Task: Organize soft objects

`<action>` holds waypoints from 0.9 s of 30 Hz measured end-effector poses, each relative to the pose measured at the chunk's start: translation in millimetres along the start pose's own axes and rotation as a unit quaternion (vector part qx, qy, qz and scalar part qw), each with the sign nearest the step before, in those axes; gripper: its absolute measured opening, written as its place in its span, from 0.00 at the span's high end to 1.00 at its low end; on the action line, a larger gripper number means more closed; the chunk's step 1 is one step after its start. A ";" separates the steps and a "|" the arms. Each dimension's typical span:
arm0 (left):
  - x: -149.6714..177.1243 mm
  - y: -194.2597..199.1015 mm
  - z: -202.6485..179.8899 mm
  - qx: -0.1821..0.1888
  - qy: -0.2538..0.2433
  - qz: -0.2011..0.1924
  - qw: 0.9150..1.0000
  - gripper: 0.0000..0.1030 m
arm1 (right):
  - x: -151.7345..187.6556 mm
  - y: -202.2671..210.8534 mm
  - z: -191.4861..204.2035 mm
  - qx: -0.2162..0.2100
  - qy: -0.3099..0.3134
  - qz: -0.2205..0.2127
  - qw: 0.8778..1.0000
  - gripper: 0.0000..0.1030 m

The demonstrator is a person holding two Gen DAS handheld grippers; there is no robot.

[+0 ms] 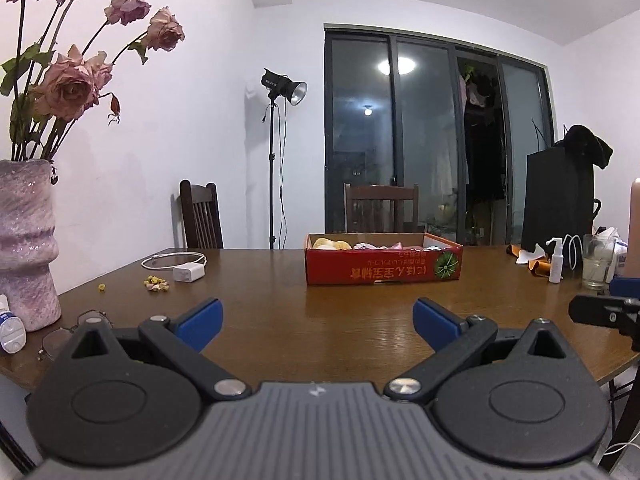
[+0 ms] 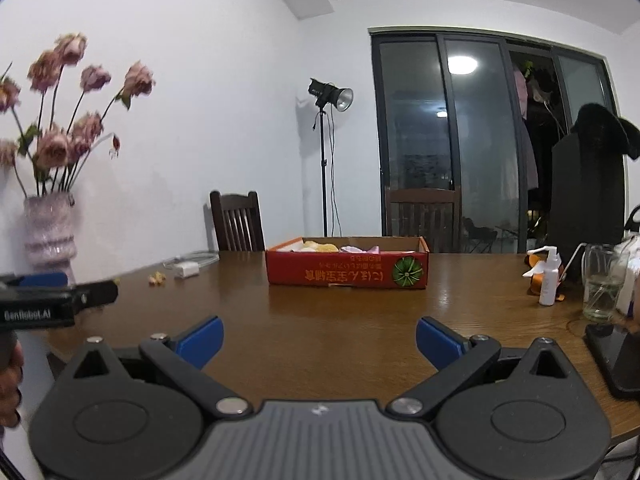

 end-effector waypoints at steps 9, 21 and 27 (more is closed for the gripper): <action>0.8 -0.2 -0.1 -0.003 -0.004 0.000 1.000 0.00 | 3.4 -6.8 6.6 0.008 0.019 0.004 1.000 0.00; -0.3 -0.1 1.2 -0.001 -0.005 0.000 1.000 0.00 | 4.3 -10.6 4.0 0.010 0.012 0.010 1.000 0.00; -2.5 -1.0 2.3 0.006 -0.006 0.000 1.000 0.00 | -0.2 -9.2 3.3 0.014 0.010 0.003 1.000 0.00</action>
Point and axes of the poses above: each gripper's, at about its wrist camera, not at the fingertips, and y roughly against the way its jaws point, z to its left, x to its underside, the point moved 5 cm from there along -y, roughly the way its jaws point, and after that the axes turned 4 degrees about -y, right-handed, at the moved point
